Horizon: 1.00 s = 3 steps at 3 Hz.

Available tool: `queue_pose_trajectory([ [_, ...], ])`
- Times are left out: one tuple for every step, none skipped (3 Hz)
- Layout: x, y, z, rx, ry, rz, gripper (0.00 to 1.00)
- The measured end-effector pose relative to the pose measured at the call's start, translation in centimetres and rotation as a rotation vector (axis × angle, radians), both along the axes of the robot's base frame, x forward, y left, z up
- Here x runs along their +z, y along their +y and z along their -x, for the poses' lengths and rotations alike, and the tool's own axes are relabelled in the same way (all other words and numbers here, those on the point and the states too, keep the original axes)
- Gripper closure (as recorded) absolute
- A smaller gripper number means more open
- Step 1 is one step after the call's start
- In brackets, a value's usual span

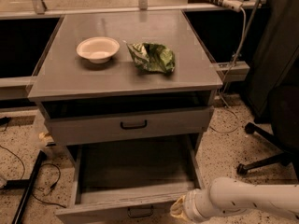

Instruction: Close middle drawer

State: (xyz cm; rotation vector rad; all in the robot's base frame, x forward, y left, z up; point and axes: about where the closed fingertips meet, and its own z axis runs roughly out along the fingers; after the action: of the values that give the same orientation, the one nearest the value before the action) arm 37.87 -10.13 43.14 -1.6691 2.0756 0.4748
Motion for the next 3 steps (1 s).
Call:
queue_pose_trajectory([
  [-0.05, 0.01, 0.02, 0.000, 0.001, 0.000, 0.81],
  [-0.05, 0.01, 0.02, 0.000, 0.001, 0.000, 0.57],
  [-0.05, 0.01, 0.02, 0.000, 0.001, 0.000, 0.36],
])
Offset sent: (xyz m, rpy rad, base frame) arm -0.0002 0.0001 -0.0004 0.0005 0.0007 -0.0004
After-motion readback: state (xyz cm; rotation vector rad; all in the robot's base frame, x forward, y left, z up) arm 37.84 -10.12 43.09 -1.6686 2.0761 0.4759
